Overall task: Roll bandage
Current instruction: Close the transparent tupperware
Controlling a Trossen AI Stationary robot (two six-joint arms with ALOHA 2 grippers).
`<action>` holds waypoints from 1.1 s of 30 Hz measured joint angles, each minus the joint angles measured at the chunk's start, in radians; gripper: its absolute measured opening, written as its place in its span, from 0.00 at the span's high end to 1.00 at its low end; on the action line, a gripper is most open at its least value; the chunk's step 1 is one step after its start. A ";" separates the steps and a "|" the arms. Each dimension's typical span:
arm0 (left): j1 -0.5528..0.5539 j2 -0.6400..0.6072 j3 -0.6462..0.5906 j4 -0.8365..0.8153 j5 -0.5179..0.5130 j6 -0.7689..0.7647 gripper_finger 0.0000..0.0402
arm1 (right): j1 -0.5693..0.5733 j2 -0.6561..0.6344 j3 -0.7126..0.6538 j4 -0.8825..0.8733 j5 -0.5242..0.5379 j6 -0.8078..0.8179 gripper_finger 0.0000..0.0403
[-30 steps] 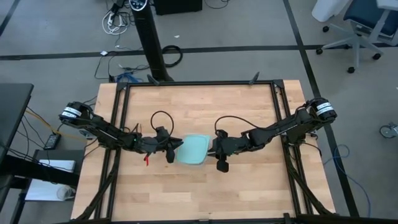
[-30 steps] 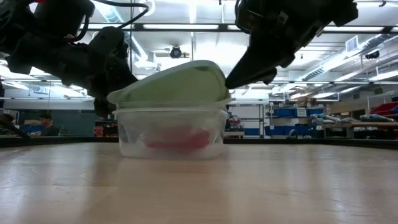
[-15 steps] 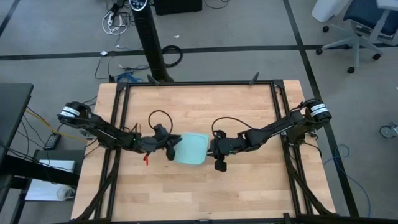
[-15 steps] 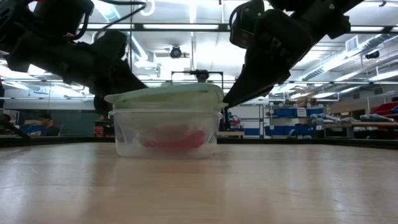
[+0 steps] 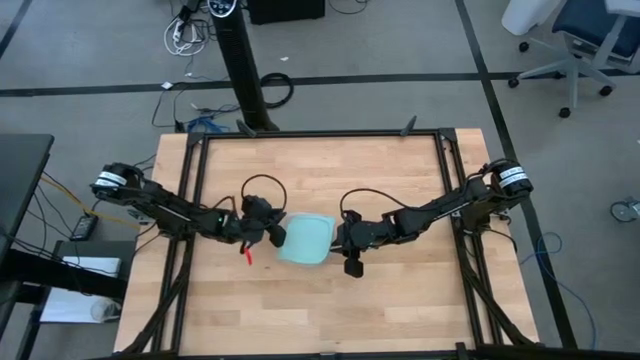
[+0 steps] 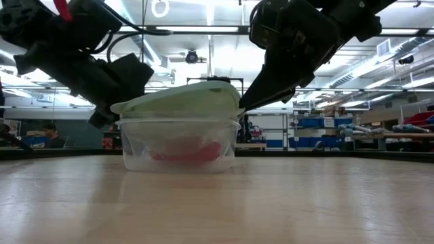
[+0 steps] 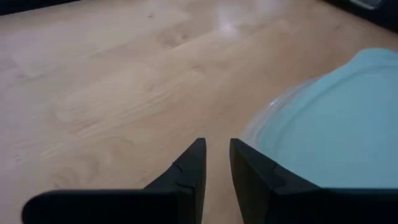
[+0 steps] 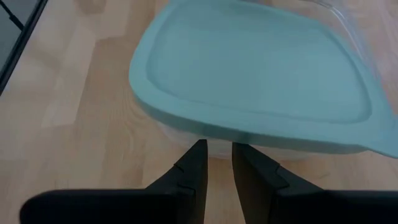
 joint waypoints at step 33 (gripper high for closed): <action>0.000 0.000 0.014 0.079 0.151 0.060 0.81 | -0.355 -0.027 0.000 -0.202 0.056 -0.306 0.82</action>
